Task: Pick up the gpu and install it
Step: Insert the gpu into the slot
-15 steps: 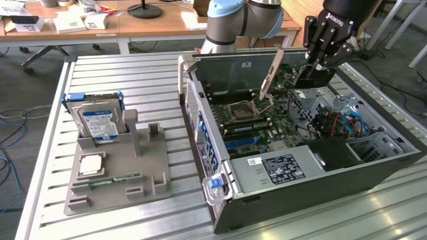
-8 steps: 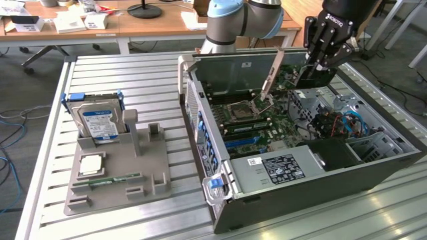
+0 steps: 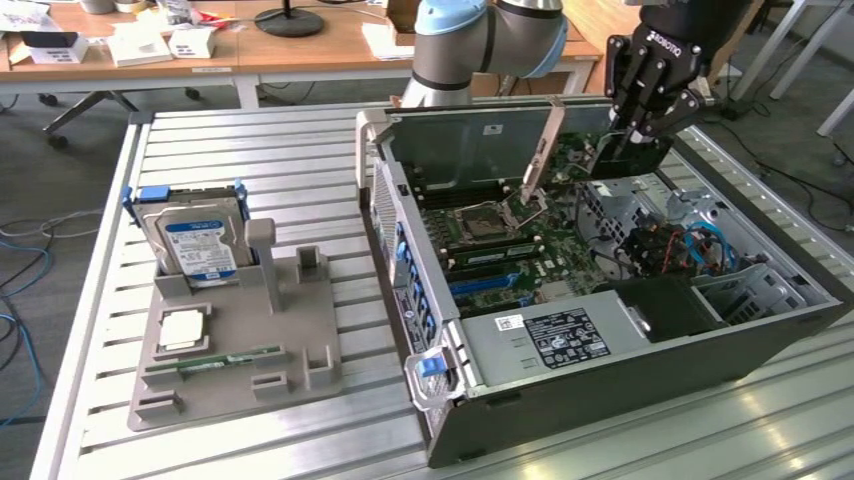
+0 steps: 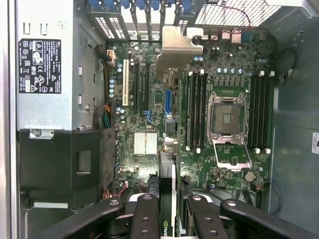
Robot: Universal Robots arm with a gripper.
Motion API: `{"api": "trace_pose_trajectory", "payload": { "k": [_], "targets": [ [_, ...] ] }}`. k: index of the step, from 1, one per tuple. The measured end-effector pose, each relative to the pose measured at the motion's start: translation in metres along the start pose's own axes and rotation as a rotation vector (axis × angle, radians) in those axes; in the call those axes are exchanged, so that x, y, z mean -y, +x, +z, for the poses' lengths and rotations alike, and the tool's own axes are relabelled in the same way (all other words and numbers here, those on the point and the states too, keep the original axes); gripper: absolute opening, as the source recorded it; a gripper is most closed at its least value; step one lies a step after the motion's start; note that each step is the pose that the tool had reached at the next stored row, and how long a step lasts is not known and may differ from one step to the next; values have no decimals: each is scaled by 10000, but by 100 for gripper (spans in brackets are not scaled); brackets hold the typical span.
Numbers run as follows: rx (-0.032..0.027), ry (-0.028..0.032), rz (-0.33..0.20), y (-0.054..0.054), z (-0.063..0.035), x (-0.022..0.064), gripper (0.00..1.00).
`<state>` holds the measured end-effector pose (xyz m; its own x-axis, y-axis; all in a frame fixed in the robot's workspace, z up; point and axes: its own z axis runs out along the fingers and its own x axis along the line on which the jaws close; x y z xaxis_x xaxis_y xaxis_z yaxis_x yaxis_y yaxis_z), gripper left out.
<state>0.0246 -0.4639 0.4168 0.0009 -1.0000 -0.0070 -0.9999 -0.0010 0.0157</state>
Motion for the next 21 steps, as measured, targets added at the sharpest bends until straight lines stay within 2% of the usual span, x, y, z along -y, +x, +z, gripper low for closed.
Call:
{"api": "trace_pose_trajectory", "payload": {
  "k": [4,10,21],
  "targets": [
    [2,12,-1,-3,31,-34,26],
    [2,87,0,-9,74,-115,26],
    [3,95,15,-51,140,-196,26]
  ]
}}
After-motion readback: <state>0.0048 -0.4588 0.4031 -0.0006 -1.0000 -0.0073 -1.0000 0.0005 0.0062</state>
